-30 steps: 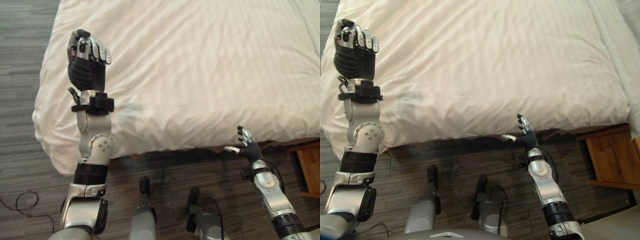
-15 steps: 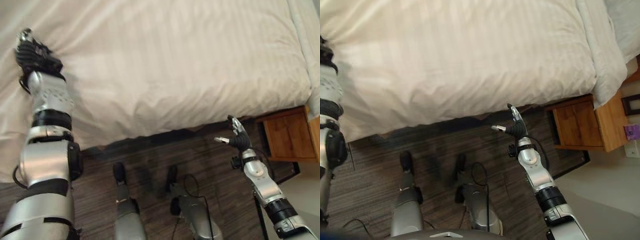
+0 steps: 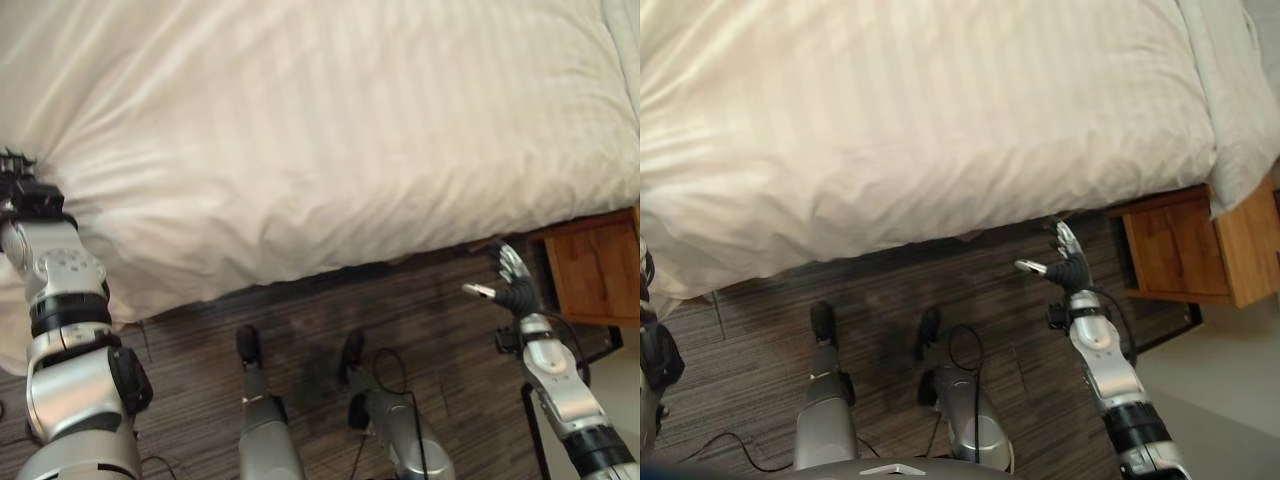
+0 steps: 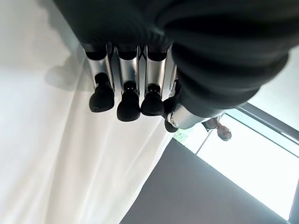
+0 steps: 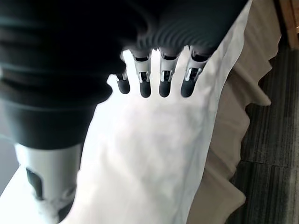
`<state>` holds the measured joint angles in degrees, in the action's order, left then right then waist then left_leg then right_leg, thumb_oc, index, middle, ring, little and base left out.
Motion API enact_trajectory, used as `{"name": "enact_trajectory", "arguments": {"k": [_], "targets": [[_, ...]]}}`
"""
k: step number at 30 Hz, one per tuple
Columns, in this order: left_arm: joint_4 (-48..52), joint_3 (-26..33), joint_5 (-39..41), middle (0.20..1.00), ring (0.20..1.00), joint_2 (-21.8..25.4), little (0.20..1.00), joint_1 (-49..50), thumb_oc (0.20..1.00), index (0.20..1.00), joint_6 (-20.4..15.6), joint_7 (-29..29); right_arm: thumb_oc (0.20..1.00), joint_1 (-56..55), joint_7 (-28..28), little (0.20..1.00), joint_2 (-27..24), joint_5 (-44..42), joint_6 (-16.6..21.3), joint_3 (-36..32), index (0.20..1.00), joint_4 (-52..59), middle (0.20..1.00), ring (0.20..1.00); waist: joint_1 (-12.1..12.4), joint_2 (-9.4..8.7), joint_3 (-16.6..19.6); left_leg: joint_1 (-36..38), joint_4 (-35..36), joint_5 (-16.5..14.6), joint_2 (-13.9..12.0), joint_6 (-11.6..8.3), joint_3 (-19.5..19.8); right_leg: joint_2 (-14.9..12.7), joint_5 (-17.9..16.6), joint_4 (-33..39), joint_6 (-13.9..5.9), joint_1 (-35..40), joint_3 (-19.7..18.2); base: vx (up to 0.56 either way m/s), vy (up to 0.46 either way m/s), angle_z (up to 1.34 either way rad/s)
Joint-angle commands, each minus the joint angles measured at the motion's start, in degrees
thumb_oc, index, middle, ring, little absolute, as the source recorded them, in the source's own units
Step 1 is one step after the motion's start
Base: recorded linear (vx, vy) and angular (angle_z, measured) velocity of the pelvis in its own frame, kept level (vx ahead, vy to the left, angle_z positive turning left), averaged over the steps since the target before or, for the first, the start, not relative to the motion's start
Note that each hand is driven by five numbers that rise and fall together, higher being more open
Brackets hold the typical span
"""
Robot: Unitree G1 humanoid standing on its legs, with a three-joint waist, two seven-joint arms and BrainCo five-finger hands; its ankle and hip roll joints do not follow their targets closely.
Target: Making the bed.
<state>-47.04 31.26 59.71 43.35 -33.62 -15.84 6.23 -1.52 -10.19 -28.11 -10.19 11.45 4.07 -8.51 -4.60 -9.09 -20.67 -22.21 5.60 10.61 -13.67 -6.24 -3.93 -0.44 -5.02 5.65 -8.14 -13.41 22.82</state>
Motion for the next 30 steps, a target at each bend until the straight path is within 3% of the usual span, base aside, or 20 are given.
{"name": "enact_trajectory", "arguments": {"k": [1, 5, 7, 10, 11, 12, 15, 18, 21, 26, 30], "targets": [[-10.54, 9.76, -1.25, 0.2, 0.2, 9.15, 0.2, 17.0, 0.2, 0.2, -0.93, 7.33, 1.0, 0.93, 1.07, 1.0, 3.27, -2.87, 3.24, -4.99, 1.0, 1.65, 1.0, 1.0, 8.67, -9.09, -2.32, 1.23, -0.6, -7.28, 4.76, -0.42, 1.72, -9.34, -1.27, -0.9, -5.27, -2.67, 1.01, 0.03, -0.08, 0.29], [-4.43, 12.12, -4.29, 0.2, 0.2, 7.89, 0.2, 22.89, 0.2, 0.2, -2.68, 8.65, 1.0, -1.2, 1.63, 1.0, 3.82, -2.62, 3.19, -6.41, 1.0, 2.56, 1.0, 1.0, 10.21, -8.23, -1.37, 2.64, -0.6, -7.52, 5.44, -0.37, 2.15, -9.64, -0.77, -0.88, -5.29, -0.56, 2.13, 0.04, -0.06, 0.31], [2.07, 11.54, -14.65, 0.2, 0.2, 6.56, 0.2, 29.93, 0.2, 0.2, -3.36, 9.73, 1.0, -3.32, 3.36, 1.0, 3.76, -2.2, 3.25, -7.51, 1.0, 4.1, 1.0, 1.0, 11.67, -6.12, 1.13, 5.71, -0.6, -7.9, 6.33, -0.15, 1.9, -10.64, -0.1, -0.87, -5.33, 2.42, 3.26, 0.11, -0.056, 0.79], [6.07, 9.35, -18.34, 0.2, 0.2, 4.14, 0.2, 32.34, 0.2, 0.2, -3.43, 9.08, 1.0, -3.43, 4.21, 1.0, 3.24, -1.84, 3.37, -8.05, 1.0, 4.52, 1.0, 1.0, 11.71, -4.37, 2.95, 7.59, -0.6, -8.17, 6.94, 0.07, 1.47, -11.34, 0.11, -0.89, -5.41, 4.02, 3.52, 0.05, 0.008, 0.63], [8.42, 7.37, -19.85, 0.893, 0.893, 2.28, 0.893, 33.24, 0.893, 0.893, -3.53, 8.75, 1.0, -2.47, 3.72, 1.0, 3.39, -0.48, 3.32, -7.4, 1.0, 5.49, 1.0, 1.0, 12.05, -3.46, 3.74, 8.36, -0.6, -8.28, 7.14, 0.22, 1.27, -11.76, 0.22, -0.86, -5.39, 4.89, 3.58, 0.07, 0.043, 0.4], [11.0, 5.58, -22.42, 1.0, 1.0, -0.06, 1.0, 34.42, 1.0, 1.0, -3.3, 9.1, 1.0, -2.07, 3.87, 1.0, 3.8, 0.94, 3.0, -6.69, 1.0, 6.94, 1.0, 1.0, 12.12, -2.25, 4.72, 9.59, -0.6, -8.52, 7.46, 0.46, 0.85, -12.16, 0.39, -0.89, -5.33, 5.92, 3.4, 0.07, 0.035, 0.26], [22.46, 0.64, -28.01, 1.0, 1.0, -6.53, 1.0, 36.81, 1.0, 1.0, -3.56, 9.13, 1.0, -1.88, 5.55, 1.0, 4.04, 4.53, 2.37, -5.73, 1.0, 8.29, 1.0, 1.0, 11.13, 0.41, 8.07, 12.65, -0.6, -8.93, 7.88, 1.0, -0.69, -13.25, 0.84, -0.79, -5.22, 8.39, 2.8, 0.07, 0.034, 0.1], [27.01, -1.08, -29.27, 1.0, 1.0, -10.19, 1.0, 37.64, 1.0, 1.0, -3.78, 8.75, 1.0, -1.32, 6.3, 1.0, 4.18, 5.71, 2.06, -5.42, 1.0, 8.61, 1.0, 1.0, 10.27, 1.97, 10.22, 14.13, -0.6, -9.02, 8.4, 1.49, -1.69, -13.73, 0.86, -0.65, -4.98, 9.27, 1.81, 0.07, 0.057, -0.22], [37.53, -6.55, -29.58, 1.0, 1.0, -17.47, 1.0, 38.03, 1.0, 1.0, -4.2, 6.28, 1.0, 0.73, 7.6, 1.0, 5.53, 7.2, 1.52, -4.44, 1.0, 10.35, 1.0, 1.0, 8.94, 4.56, 13.35, 17.3, -0.6, -10.18, 8.48, 2.13, -3.49, -14.65, 1.56, -0.65, -4.75, 11.08, -0.13, 0.07, -0.018, -0.56], [44.05, -13.37, -33.41, 1.0, 1.0, -23.83, 1.0, 38.97, 1.0, 1.0, -3.6, 4.24, 1.0, 2.55, 8.02, 1.0, 8.59, 7.69, 1.77, -2.86, 1.0, 11.6, 1.0, 1.0, 8.11, 6.62, 16.17, 19.72, -0.6, -10.58, 8.7, 2.55, -4.47, -15.3, 1.93, -0.65, -4.26, 12.5, -1.84, 0.05, -0.048, -0.29], [46.63, -19.79, -35.49, 1.0, 1.0, -27.46, 1.0, 40.52, 1.0, 1.0, -2.18, 2.85, 1.0, 4.03, 5.04, 1.0, 10.75, 9.41, 1.11, -1.05, 1.0, 10.39, 1.0, 1.0, 7.93, 7.68, 17.5, 21.62, -0.6, -11.26, 8.84, 2.71, -4.67, -15.52, 2.61, -0.65, -3.99, 14.07, -2.68, 0.04, -0.056, -0.1]]}}
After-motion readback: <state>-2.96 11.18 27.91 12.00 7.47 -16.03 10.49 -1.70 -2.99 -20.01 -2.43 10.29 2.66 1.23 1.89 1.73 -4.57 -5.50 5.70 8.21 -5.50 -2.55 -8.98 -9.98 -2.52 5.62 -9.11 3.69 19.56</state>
